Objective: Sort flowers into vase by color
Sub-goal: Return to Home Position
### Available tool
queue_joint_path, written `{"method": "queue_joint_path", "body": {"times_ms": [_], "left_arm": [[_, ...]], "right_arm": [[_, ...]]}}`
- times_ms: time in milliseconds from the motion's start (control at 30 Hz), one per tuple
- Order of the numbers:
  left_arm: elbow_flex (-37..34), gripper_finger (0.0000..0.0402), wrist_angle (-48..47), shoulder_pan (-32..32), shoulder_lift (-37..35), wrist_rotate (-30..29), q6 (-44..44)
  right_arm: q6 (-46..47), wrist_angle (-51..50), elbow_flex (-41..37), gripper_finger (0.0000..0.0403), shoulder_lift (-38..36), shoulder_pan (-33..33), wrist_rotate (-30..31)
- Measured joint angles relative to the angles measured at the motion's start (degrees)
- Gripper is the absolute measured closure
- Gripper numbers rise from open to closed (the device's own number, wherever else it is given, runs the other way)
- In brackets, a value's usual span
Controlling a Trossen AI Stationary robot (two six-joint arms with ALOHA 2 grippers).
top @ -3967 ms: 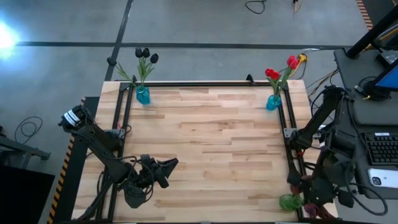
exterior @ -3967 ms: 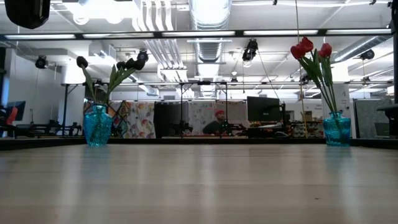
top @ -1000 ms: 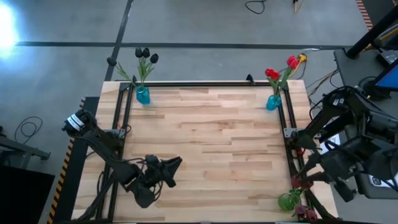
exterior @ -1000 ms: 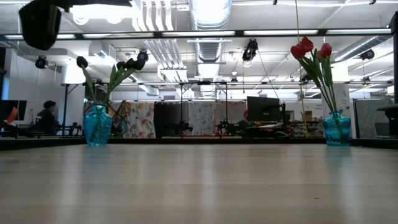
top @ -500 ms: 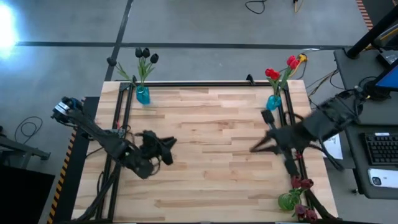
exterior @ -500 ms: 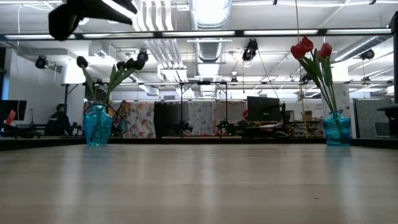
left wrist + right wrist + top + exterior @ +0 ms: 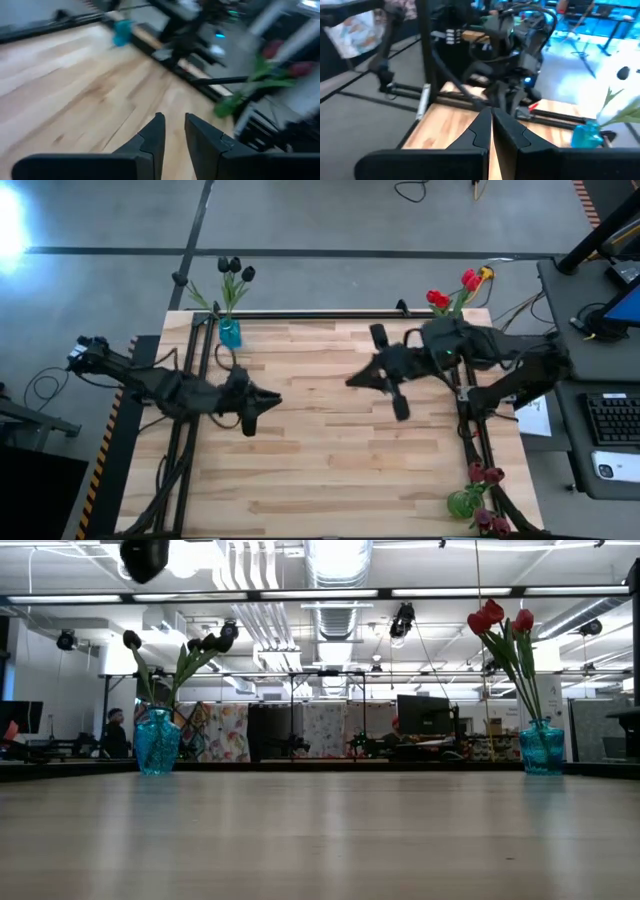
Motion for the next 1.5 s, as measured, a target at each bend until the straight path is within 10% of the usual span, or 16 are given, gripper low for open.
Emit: {"method": "queue_joint_path", "body": {"times_ms": [400, 867, 1167, 1500], "left_arm": [[-10.65, 0.0398, 17.90, 16.41, -12.39, 22.33, 22.43], [-20.10, 0.0396, 10.52, 17.96, -23.69, 14.96, 19.21], [-32.52, 0.0396, 21.20, 18.85, -35.59, 11.87, 33.42], [-39.17, 0.0396, 22.13, 19.14, -52.36, 11.20, 35.49]], "right_arm": [[0.43, 16.25, -3.38, 0.0394, -2.58, -1.75, 1.38], [-10.14, 9.73, -3.41, 0.0393, 1.69, -2.62, 2.68], [-14.91, 13.53, -4.36, 0.0393, 6.88, -5.60, -15.17], [-9.85, 21.50, -17.10, 0.0393, 3.67, -7.39, -16.97]]}}
